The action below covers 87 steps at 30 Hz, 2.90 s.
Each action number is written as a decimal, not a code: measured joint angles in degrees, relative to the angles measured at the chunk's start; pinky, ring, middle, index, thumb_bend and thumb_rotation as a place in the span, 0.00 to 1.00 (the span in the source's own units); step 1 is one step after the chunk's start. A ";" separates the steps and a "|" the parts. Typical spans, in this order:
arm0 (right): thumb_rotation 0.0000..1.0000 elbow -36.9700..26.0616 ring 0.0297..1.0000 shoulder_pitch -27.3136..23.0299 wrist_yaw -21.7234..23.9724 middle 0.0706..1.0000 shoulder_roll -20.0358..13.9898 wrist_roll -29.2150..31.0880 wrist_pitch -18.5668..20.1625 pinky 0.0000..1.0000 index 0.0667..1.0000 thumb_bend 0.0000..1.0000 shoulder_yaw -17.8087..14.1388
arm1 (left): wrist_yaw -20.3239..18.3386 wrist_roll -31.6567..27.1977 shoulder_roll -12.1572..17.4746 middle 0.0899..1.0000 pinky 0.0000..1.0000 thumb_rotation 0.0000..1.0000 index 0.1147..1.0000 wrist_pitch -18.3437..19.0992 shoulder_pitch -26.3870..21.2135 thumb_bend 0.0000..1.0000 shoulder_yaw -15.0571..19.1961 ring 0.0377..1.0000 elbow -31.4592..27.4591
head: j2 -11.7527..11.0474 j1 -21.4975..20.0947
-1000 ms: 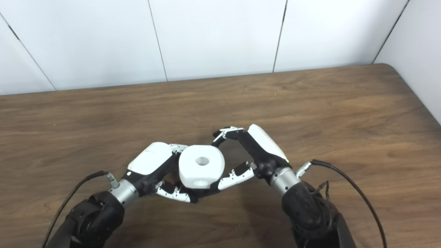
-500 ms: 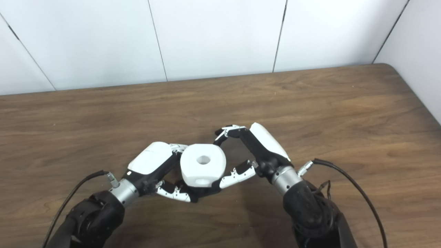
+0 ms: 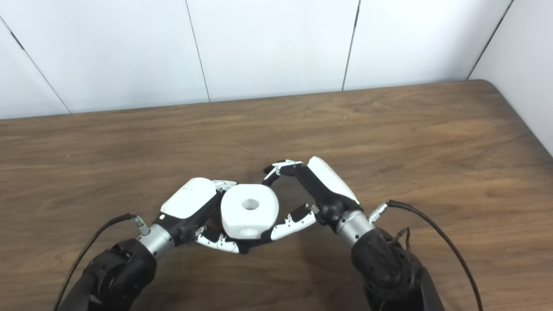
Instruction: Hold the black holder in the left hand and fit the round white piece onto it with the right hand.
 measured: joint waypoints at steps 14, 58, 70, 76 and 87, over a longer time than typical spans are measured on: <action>0.14 0.13 0.90 0.27 0.72 0.78 -0.19 -0.22 0.00 0.90 0.44 0.53 0.36 | 0.03 -0.03 -0.06 0.74 0.82 0.05 0.42 -0.05 -0.08 0.52 0.04 0.83 0.10 | -0.18 -0.35; 0.42 0.26 0.97 -0.33 5.52 0.94 -3.43 -1.46 0.04 0.84 0.77 1.00 -0.45 | 0.37 -0.43 -0.14 0.74 0.83 0.05 0.42 -0.59 -0.43 0.52 -0.10 0.83 0.87 | -0.97 -0.35; 0.41 -1.75 0.97 2.31 5.50 0.94 -4.43 0.61 0.03 0.83 0.76 1.00 -2.30 | 1.06 -0.51 -0.08 0.73 0.82 0.05 0.42 -0.97 -0.37 0.52 0.13 0.83 1.19 | -0.88 -0.53; 0.43 -1.74 0.97 2.23 5.48 0.93 -3.35 0.31 0.04 0.84 0.76 1.00 -2.17 | 1.25 -0.88 -0.02 0.73 0.82 0.05 0.42 -0.99 -0.27 0.52 0.29 0.83 1.19 | -0.97 -0.44; 0.43 -1.68 0.97 1.75 5.49 0.93 -3.07 0.43 0.04 0.84 0.76 1.00 -2.38 | -1.84 -6.26 -0.09 0.78 0.74 0.15 0.63 2.48 -0.54 0.86 2.58 0.82 -0.34 | -0.97 -0.35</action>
